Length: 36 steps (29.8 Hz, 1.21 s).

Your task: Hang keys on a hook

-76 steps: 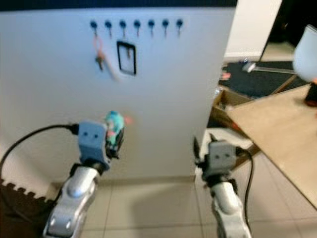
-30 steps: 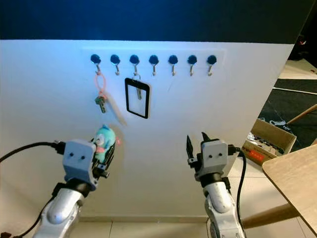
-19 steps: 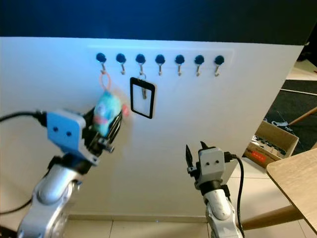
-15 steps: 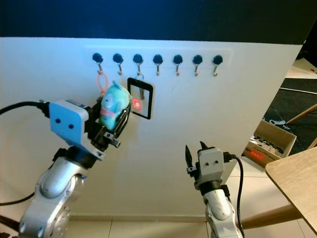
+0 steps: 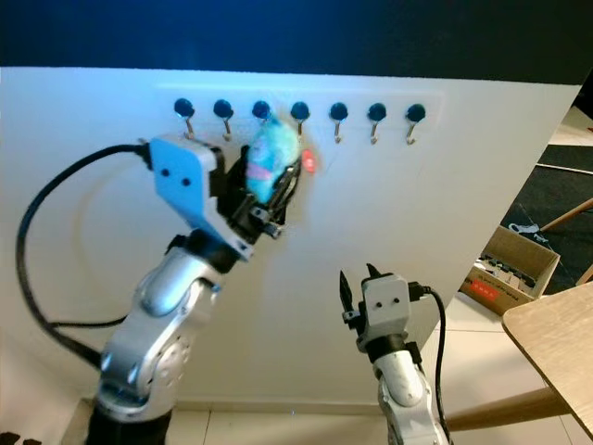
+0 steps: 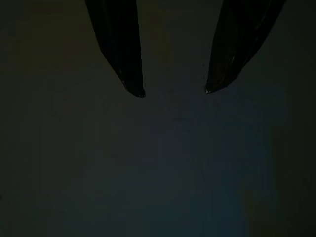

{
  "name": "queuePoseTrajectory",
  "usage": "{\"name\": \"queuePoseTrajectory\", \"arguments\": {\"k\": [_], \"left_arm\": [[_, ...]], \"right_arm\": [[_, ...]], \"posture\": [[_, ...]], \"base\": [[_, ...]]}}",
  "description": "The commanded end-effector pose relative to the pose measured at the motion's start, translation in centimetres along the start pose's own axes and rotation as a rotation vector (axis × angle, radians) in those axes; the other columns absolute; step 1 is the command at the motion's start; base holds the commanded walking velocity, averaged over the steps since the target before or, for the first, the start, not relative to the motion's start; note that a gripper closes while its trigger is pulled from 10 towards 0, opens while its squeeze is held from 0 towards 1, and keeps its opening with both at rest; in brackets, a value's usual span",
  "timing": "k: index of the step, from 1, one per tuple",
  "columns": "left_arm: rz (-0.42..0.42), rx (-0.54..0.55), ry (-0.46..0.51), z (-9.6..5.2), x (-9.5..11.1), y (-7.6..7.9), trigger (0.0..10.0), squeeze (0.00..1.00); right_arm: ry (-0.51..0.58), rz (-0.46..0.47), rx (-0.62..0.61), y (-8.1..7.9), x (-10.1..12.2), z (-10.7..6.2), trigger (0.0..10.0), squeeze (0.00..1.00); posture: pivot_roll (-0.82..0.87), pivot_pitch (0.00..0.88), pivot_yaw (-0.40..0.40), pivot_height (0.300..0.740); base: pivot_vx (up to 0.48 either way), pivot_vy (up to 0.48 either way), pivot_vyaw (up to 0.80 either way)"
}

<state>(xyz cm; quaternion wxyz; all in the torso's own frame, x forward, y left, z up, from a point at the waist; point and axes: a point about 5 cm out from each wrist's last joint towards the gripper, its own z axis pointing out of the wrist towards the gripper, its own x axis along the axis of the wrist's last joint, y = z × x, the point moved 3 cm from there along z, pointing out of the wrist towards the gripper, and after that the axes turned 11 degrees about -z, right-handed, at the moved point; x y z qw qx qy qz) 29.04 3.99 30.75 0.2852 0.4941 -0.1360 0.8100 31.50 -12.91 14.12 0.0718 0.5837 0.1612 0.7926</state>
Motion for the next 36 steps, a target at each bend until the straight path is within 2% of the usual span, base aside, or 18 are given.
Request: {"name": "queuePoseTrajectory", "arguments": {"k": [1, 14, 23, 36], "left_arm": [[-0.020, -0.031, 0.028, 0.5, 0.4, 0.8, 10.0, 0.00], [-0.139, -0.083, 0.107, 2.9, 2.3, 2.2, 10.0, 0.00], [-0.201, -0.134, 0.133, 3.8, 3.1, 3.4, 10.0, 0.00], [-0.265, -0.235, 0.126, 3.5, 3.7, 5.1, 10.0, 0.00]], "right_arm": [[-0.015, 0.001, 0.007, -0.3, -0.5, -0.2, 10.0, 0.00], [-0.015, 0.008, 0.001, -0.6, -0.6, -0.2, 10.0, 0.00], [-0.015, 0.010, -0.002, -0.7, -0.7, -0.2, 10.0, 0.00], [-0.016, 0.012, -0.002, -0.8, -0.7, -0.2, 10.0, 0.00]], "posture": [[0.11, 0.138, 0.001, 0.740], [0.12, 0.145, 0.011, 0.740], [0.12, 0.147, 0.013, 0.740], [0.12, 0.150, 0.014, 0.740]], "base": [[0.000, 0.000, 0.00], [0.000, 0.000, 0.00], [0.000, 0.000, 0.00], [0.000, 0.000, 0.00]]}}
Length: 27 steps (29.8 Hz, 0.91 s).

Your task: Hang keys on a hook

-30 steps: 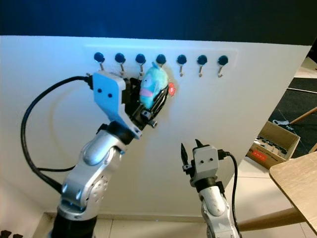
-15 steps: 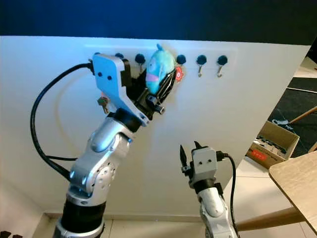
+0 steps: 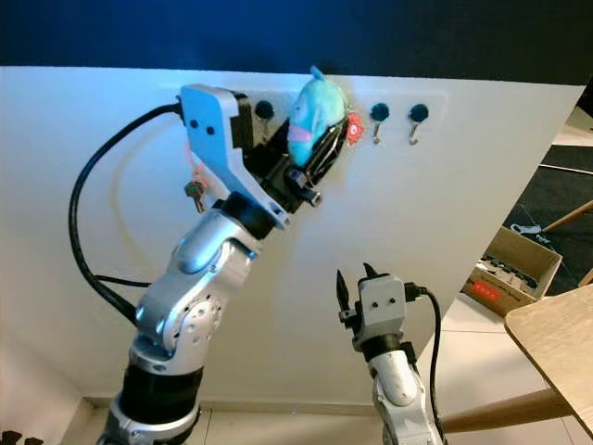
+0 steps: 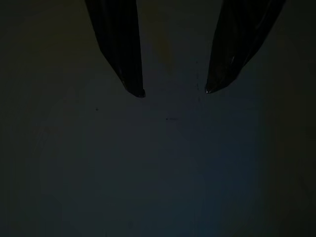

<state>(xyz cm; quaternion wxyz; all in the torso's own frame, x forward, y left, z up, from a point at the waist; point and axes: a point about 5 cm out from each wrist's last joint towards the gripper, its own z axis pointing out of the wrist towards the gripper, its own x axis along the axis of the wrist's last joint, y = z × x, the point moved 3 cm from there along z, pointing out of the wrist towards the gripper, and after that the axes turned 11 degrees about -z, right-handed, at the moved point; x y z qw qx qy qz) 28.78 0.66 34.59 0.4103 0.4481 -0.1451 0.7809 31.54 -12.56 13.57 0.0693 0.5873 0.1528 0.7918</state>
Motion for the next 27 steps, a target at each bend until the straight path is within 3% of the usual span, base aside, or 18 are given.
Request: {"name": "queuePoseTrajectory", "arguments": {"k": [1, 13, 27], "left_arm": [[-0.064, -0.065, 0.050, 0.7, 0.8, 2.2, 10.0, 0.00], [-0.106, -0.080, 0.066, 1.6, 1.0, 3.5, 10.0, 0.00], [-0.027, 0.049, 0.060, 2.2, -0.1, 1.9, 10.0, 0.00]], "right_arm": [[-0.009, -0.003, 0.007, -0.3, -0.3, -0.1, 10.0, 0.00], [-0.011, -0.002, 0.007, -0.4, -0.4, -0.2, 10.0, 0.00], [-0.014, -0.003, 0.002, -0.5, -0.6, -0.3, 10.0, 0.00]], "posture": [[0.12, 0.150, 0.014, 0.740], [0.12, 0.148, 0.019, 0.740], [0.11, 0.141, 0.026, 0.740]], "base": [[0.000, 0.000, 0.00], [0.000, 0.000, 0.00], [0.000, 0.000, 0.00]]}}
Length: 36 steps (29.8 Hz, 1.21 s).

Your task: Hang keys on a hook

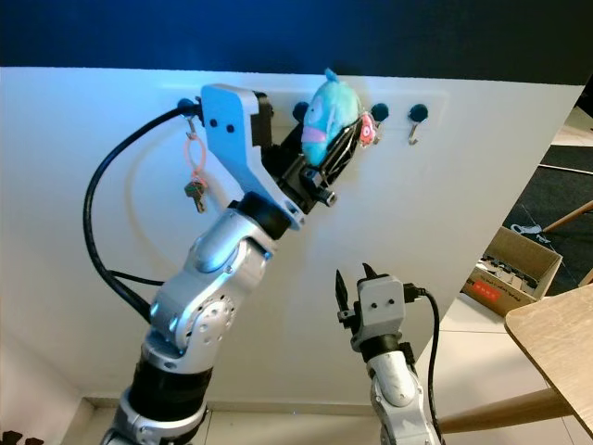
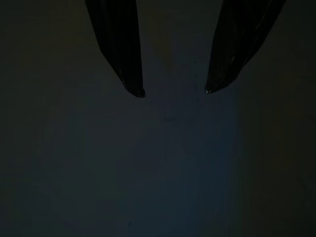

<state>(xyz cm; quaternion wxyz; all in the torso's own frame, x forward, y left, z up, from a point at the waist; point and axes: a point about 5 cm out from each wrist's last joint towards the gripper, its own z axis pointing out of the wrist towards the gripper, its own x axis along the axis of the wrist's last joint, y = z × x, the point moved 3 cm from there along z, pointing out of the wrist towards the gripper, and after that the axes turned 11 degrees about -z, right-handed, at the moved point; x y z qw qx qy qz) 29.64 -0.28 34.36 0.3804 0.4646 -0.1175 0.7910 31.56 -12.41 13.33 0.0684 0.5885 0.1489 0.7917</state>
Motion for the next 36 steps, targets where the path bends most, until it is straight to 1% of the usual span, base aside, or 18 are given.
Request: {"name": "queuePoseTrajectory", "arguments": {"k": [1, 4, 10, 13, 14, 15, 16, 20, 21, 23, 24, 25, 29, 31, 36], "left_arm": [[-0.047, -0.018, 0.064, 1.1, 0.8, 1.8, 10.0, 0.00], [-0.039, 0.008, 0.070, 1.1, 0.8, 1.4, 10.0, 0.00], [-0.029, 0.029, 0.070, 0.9, 0.8, 1.1, 10.0, 0.00], [-0.006, 0.036, 0.054, 0.4, 0.5, 0.8, 10.0, 0.00], [0.014, 0.034, 0.046, 0.1, 0.3, 0.7, 10.0, 0.00], [0.014, 0.034, 0.046, 0.1, 0.3, 0.7, 10.0, 0.00], [0.045, 0.029, 0.032, -0.4, 0.0, 0.4, 10.0, 0.00], [0.089, 0.009, 0.006, -1.4, -0.6, 0.2, 10.0, 0.00], [0.089, 0.009, 0.006, -1.4, -0.6, 0.2, 10.0, 0.00], [0.101, -0.060, -0.049, -2.3, -1.4, 0.5, 10.0, 0.00], [0.101, -0.060, -0.049, -2.3, -1.4, 0.5, 10.0, 0.00], [0.106, -0.094, -0.072, -2.7, -1.6, 0.6, 10.0, 0.00], [0.122, -0.169, -0.135, -3.4, -2.6, 1.0, 10.0, 0.00], [0.140, -0.183, -0.147, -3.5, -2.8, 1.1, 10.0, 0.00], [0.140, -0.186, -0.161, -3.5, -3.2, 1.1, 10.0, 0.00]], "right_arm": [[-0.011, -0.009, 0.007, -0.2, -0.4, -0.2, 10.0, 0.00], [-0.011, -0.010, 0.008, -0.2, -0.4, -0.2, 10.0, 0.00], [-0.008, -0.009, 0.011, -0.3, -0.4, -0.2, 10.0, 0.00], [-0.007, -0.010, 0.011, -0.2, -0.3, -0.2, 10.0, 0.00], [-0.007, -0.010, 0.011, -0.2, -0.4, -0.2, 10.0, 0.00], [-0.007, -0.010, 0.011, -0.2, -0.4, -0.2, 10.0, 0.00], [-0.007, -0.011, 0.012, -0.2, -0.4, -0.2, 10.0, 0.00], [-0.007, -0.012, 0.012, -0.1, -0.4, -0.2, 10.0, 0.00], [-0.007, -0.012, 0.012, -0.1, -0.4, -0.2, 10.0, 0.00], [-0.007, -0.011, 0.015, -0.2, -0.4, -0.1, 10.0, 0.00], [-0.007, -0.011, 0.015, -0.2, -0.4, -0.1, 10.0, 0.00], [-0.006, -0.010, 0.017, -0.2, -0.3, -0.1, 10.0, 0.00], [-0.005, -0.008, 0.024, -0.4, -0.3, -0.1, 10.0, 0.00], [-0.004, -0.008, 0.024, -0.4, -0.2, -0.1, 10.0, 0.00], [-0.007, -0.009, 0.020, -0.3, -0.3, -0.2, 10.0, 0.00]], "posture": [[0.11, 0.141, 0.026, 0.740], [0.12, 0.138, 0.024, 0.740], [0.12, 0.135, 0.021, 0.740], [0.12, 0.135, 0.018, 0.740], [0.12, 0.135, 0.017, 0.740], [0.12, 0.135, 0.017, 0.740], [0.12, 0.137, 0.015, 0.740], [0.12, 0.142, 0.009, 0.740], [0.12, 0.142, 0.009, 0.740], [0.12, 0.142, 0.009, 0.740], [0.12, 0.142, 0.009, 0.740], [0.13, 0.146, 0.005, 0.740], [0.13, 0.150, 0.005, 0.740], [0.12, 0.151, 0.005, 0.740], [0.12, 0.154, 0.010, 0.740]], "base": [[0.000, 0.000, 0.00], [0.000, 0.000, 0.00], [0.000, 0.000, 0.00], [0.000, 0.000, 0.00], [0.000, 0.000, 0.00], [0.000, 0.000, 0.00], [0.000, 0.000, 0.00], [0.000, 0.000, 0.00], [0.000, 0.000, 0.00], [0.000, 0.000, 0.00], [0.000, 0.000, 0.00], [0.000, 0.000, 0.00], [0.000, 0.000, 0.00], [0.000, 0.000, 0.00], [0.000, 0.000, 0.00]]}}
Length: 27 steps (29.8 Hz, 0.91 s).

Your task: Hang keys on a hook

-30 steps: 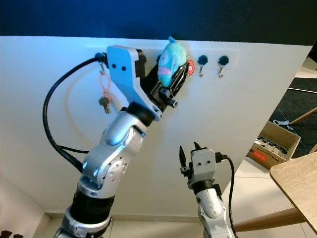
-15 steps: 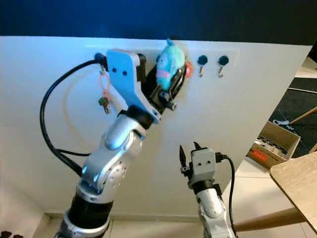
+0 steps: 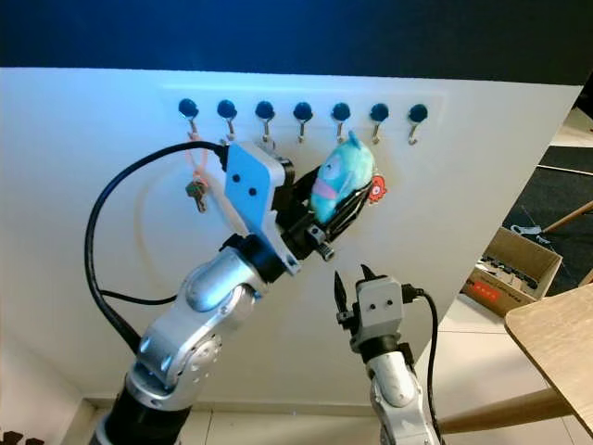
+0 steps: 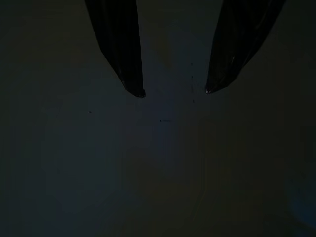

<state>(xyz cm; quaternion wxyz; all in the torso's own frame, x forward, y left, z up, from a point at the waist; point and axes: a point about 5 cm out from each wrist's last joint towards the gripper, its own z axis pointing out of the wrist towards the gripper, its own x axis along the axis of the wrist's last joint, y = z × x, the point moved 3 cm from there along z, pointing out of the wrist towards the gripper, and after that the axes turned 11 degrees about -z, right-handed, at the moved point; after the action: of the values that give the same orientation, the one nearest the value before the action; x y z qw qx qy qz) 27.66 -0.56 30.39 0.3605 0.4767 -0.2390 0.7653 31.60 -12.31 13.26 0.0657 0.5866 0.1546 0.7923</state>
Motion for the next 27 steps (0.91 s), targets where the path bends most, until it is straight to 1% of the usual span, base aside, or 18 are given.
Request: {"name": "queuePoseTrajectory", "arguments": {"k": [1, 4, 8, 11, 12, 14, 15, 19, 22, 25, 27], "left_arm": [[0.020, -0.007, -0.022, -0.1, -0.5, 0.2, 10.0, 0.00], [0.019, 0.001, -0.017, -0.1, -0.4, 0.1, 10.0, 0.00], [-0.007, 0.036, 0.070, 0.6, 1.6, -0.4, 10.0, 0.00], [-0.015, 0.113, 0.142, 1.2, 3.0, -1.6, 10.0, 0.00], [-0.004, 0.147, 0.172, 1.6, 3.8, -2.4, 10.0, 0.00], [0.000, 0.152, 0.177, 1.6, 3.9, -2.5, 10.0, 0.00], [0.004, 0.155, 0.190, 1.8, 4.3, -2.8, 10.0, 0.00], [0.008, 0.152, 0.197, 2.0, 4.6, -2.9, 10.0, 0.00], [0.006, 0.145, 0.196, 2.1, 4.6, -2.8, 10.0, 0.00], [-0.006, 0.119, 0.185, 2.2, 4.3, -2.2, 10.0, 0.00], [-0.006, 0.119, 0.185, 2.2, 4.3, -2.2, 10.0, 0.00]], "right_arm": [[-0.014, -0.007, 0.007, -0.1, -0.3, -0.4, 10.0, 0.00], [-0.016, -0.008, 0.005, 0.0, -0.3, -0.5, 10.0, 0.00], [-0.020, -0.008, 0.004, 0.0, -0.4, -0.4, 10.0, 0.00], [-0.019, -0.006, 0.008, -0.2, -0.4, -0.4, 10.0, 0.00], [-0.017, -0.004, 0.011, -0.3, -0.3, -0.3, 10.0, 0.00], [-0.017, -0.003, 0.012, -0.3, -0.3, -0.3, 10.0, 0.00], [-0.017, -0.003, 0.014, -0.3, -0.3, -0.3, 10.0, 0.00], [-0.017, -0.002, 0.014, -0.3, -0.3, -0.3, 10.0, 0.00], [-0.018, -0.002, 0.012, -0.3, -0.3, -0.3, 10.0, 0.00], [-0.019, -0.003, 0.009, -0.2, -0.4, -0.4, 10.0, 0.00], [-0.019, -0.003, 0.009, -0.2, -0.4, -0.4, 10.0, 0.00]], "posture": [[0.12, 0.156, 0.011, 0.740], [0.11, 0.156, 0.010, 0.740], [0.12, 0.158, 0.009, 0.740], [0.12, 0.160, 0.006, 0.740], [0.12, 0.160, 0.006, 0.740], [0.12, 0.160, 0.006, 0.740], [0.12, 0.160, 0.006, 0.740], [0.12, 0.160, 0.007, 0.740], [0.12, 0.161, 0.010, 0.740], [0.12, 0.162, 0.013, 0.740], [0.12, 0.162, 0.013, 0.740]], "base": [[0.000, 0.000, 0.00], [0.000, 0.000, 0.00], [0.000, 0.000, 0.00], [0.000, 0.000, 0.00], [0.000, 0.000, 0.00], [0.000, 0.000, 0.00], [0.000, 0.000, 0.00], [0.000, 0.000, 0.00], [0.000, 0.000, 0.00], [0.000, 0.000, 0.00], [0.000, 0.000, 0.00]]}}
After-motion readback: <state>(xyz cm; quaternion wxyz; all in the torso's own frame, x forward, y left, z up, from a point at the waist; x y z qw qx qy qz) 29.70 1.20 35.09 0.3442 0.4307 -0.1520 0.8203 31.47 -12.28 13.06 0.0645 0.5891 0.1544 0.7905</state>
